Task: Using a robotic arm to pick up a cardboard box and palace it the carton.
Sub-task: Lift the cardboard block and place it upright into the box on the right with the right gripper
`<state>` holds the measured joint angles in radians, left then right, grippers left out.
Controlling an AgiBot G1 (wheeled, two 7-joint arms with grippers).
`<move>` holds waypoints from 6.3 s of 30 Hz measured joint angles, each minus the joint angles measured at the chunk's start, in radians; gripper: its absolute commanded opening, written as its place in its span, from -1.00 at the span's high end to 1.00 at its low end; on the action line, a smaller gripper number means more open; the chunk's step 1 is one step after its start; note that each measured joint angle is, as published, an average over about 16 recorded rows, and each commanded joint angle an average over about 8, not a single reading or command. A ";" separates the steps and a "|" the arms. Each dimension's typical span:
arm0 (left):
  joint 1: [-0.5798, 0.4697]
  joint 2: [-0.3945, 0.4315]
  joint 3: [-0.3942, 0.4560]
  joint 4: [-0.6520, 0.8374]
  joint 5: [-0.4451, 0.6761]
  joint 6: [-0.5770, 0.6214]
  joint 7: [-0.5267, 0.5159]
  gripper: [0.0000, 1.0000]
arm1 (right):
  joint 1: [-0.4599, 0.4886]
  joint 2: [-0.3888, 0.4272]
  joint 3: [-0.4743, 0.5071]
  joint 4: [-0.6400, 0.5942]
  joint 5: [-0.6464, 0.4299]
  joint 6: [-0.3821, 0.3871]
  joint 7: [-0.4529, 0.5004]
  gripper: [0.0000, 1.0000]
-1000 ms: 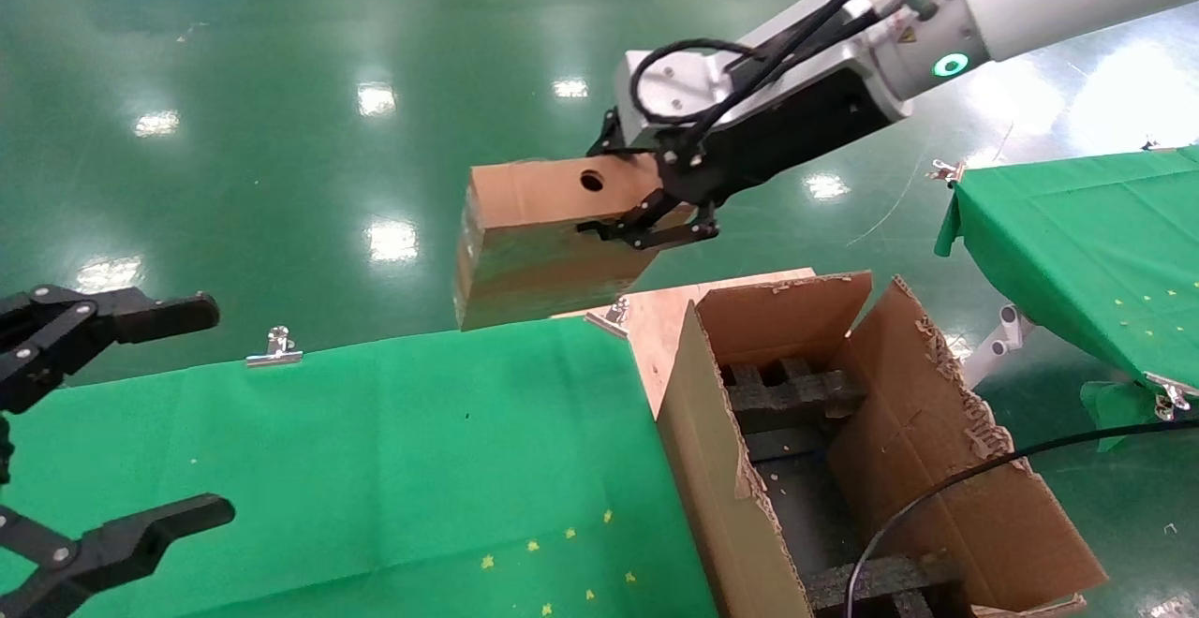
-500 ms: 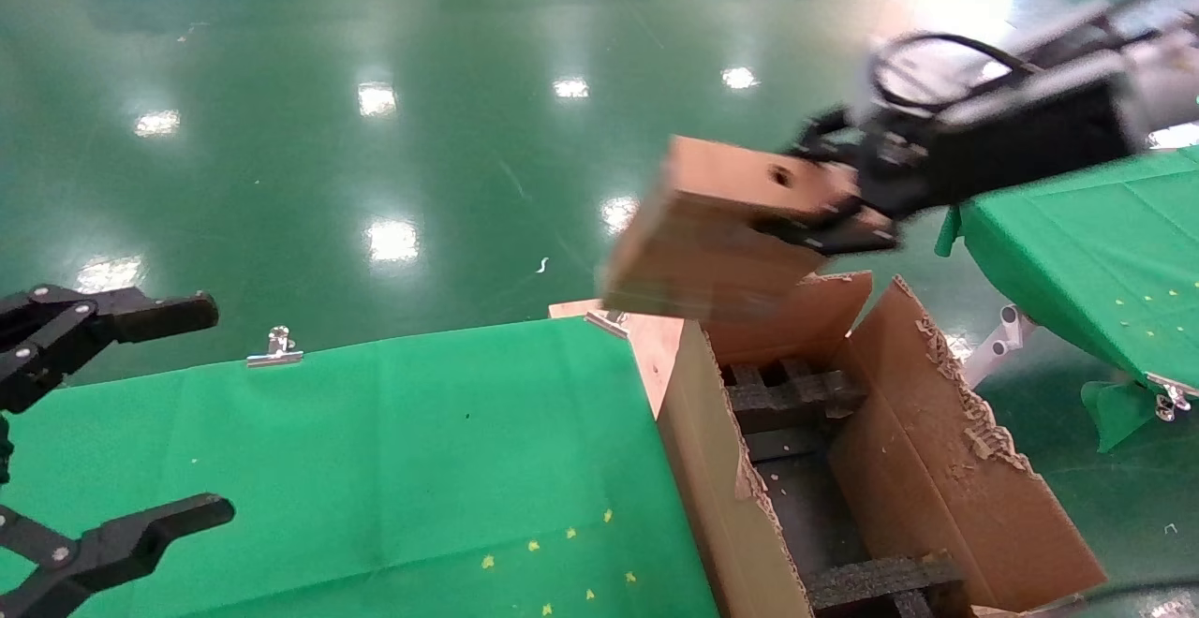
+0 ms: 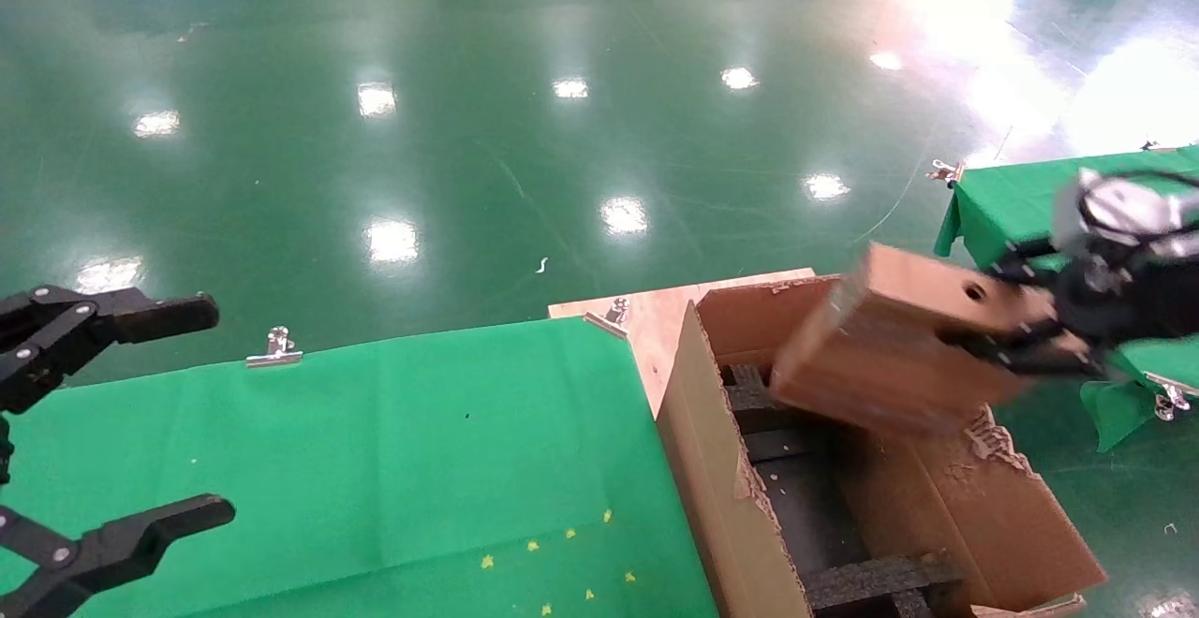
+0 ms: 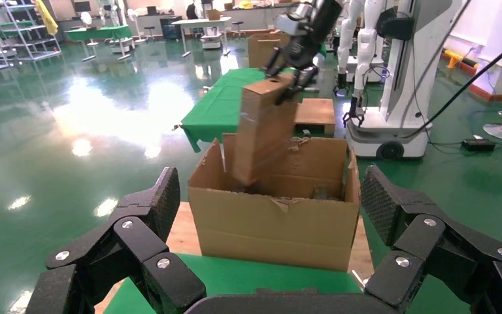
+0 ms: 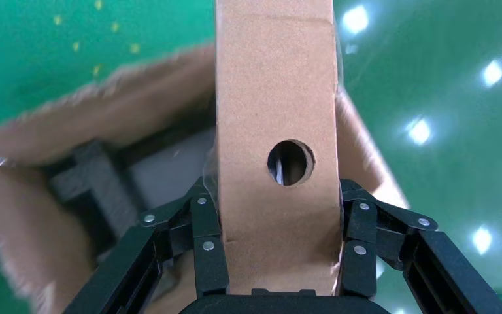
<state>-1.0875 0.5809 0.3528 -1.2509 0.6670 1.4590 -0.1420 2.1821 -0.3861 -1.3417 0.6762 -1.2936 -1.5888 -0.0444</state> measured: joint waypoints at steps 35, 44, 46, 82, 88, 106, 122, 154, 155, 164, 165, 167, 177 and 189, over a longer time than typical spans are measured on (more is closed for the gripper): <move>0.000 0.000 0.000 0.000 0.000 0.000 0.000 -1.00 | -0.130 0.208 -0.112 0.275 0.053 0.280 0.466 1.00; 0.000 0.000 0.000 0.000 0.000 0.000 0.000 -1.00 | -0.201 0.309 -0.162 0.540 -0.048 0.495 0.866 1.00; 0.000 0.000 0.000 0.000 0.000 0.000 0.000 -1.00 | -0.212 0.318 -0.173 0.585 -0.084 0.529 0.944 1.00; 0.000 0.000 0.000 0.000 0.000 0.000 0.000 -1.00 | -0.273 0.226 -0.245 0.681 -0.334 0.614 1.470 1.00; 0.000 0.000 0.000 0.000 0.000 0.000 0.000 -1.00 | -0.272 0.224 -0.246 0.681 -0.362 0.621 1.481 1.00; 0.000 0.000 0.001 0.000 -0.001 -0.001 0.000 -1.00 | -0.360 0.187 -0.302 0.678 -0.491 0.754 1.644 1.00; 0.000 0.000 0.001 0.000 -0.001 -0.001 0.000 -1.00 | -0.433 0.123 -0.342 0.683 -0.649 0.856 1.824 1.00; 0.000 0.000 0.001 0.000 -0.001 -0.001 0.000 -1.00 | -0.525 0.015 -0.378 0.681 -0.889 0.883 2.021 1.00; 0.000 0.000 0.001 0.000 -0.001 -0.001 0.000 -1.00 | -0.528 0.012 -0.379 0.681 -0.891 0.883 2.026 1.00; 0.000 0.000 0.001 0.000 -0.001 -0.001 0.000 -1.00 | -0.574 -0.011 -0.394 0.675 -0.909 0.896 2.073 1.00; 0.000 0.000 0.001 0.000 -0.001 -0.001 0.000 -1.00 | -0.581 -0.014 -0.396 0.673 -0.912 0.899 2.080 1.00; 0.000 0.000 0.001 0.000 -0.001 -0.001 0.000 -1.00 | -0.594 -0.021 -0.399 0.669 -0.920 0.904 2.096 1.00; 0.000 -0.001 0.001 0.000 -0.001 -0.001 0.000 -1.00 | -0.655 -0.070 -0.410 0.625 -0.964 0.930 2.168 1.00; 0.000 -0.001 0.001 0.000 -0.001 -0.001 0.001 -1.00 | -0.698 -0.154 -0.431 0.513 -0.932 0.964 2.134 1.00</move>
<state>-1.0875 0.5804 0.3538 -1.2505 0.6661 1.4583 -0.1415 1.4837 -0.5403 -1.7725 1.1888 -2.2258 -0.6246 2.0893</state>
